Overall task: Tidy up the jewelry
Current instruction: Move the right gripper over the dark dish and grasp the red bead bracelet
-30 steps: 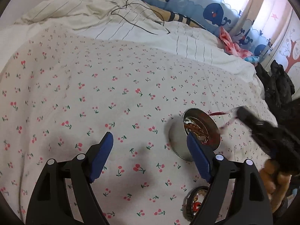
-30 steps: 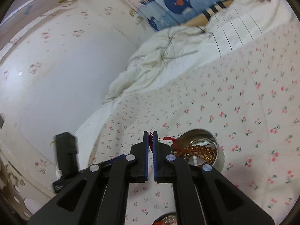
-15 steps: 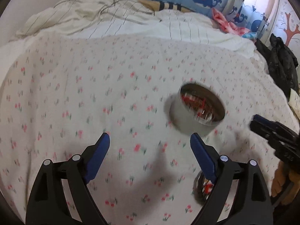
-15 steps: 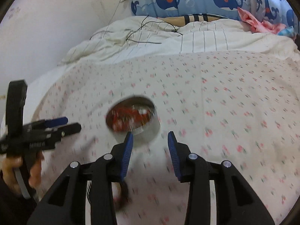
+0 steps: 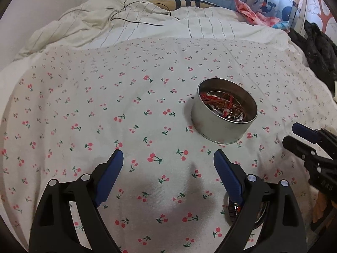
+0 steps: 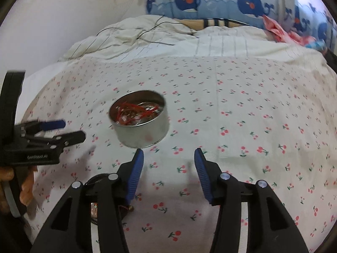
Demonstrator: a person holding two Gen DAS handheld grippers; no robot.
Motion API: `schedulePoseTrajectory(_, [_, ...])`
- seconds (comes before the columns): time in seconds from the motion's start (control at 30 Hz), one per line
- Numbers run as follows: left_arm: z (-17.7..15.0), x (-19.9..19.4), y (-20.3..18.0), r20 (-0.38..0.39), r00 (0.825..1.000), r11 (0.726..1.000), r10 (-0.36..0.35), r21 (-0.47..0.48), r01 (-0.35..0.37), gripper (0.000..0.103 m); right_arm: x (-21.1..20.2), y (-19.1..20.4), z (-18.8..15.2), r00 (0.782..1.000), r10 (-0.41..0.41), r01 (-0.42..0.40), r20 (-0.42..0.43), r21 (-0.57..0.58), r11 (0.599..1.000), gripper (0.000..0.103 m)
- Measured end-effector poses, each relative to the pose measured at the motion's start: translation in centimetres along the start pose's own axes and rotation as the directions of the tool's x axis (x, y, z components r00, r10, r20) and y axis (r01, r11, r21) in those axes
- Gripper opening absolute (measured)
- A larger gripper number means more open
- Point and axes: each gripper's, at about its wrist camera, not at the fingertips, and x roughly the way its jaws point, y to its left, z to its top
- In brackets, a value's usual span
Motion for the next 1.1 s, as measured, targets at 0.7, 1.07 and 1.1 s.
schedulePoseTrajectory(0.7, [0.0,-0.7,-1.3,0.037,0.995,0.993,0.088,0.078,-0.090,0.086,0.2,0.5,-0.4,1.000,0.013,-0.014,-0.020,-0.032,0.999,0.055])
schedulePoseTrajectory(1.07, [0.1,-0.6,-0.6,0.031,0.995,0.993,0.099,0.064,-0.100,0.087,0.2,1.1,-0.5,0.994,0.053,-0.066,-0.097,-0.143,0.988,0.060])
schedulePoseTrajectory(1.1, [0.2,-0.6,-0.2,0.025,0.995,0.994,0.099,0.046,-0.100,0.087,0.2,1.0,-0.6,0.992,0.049,-0.067,-0.114,-0.160,0.985,0.060])
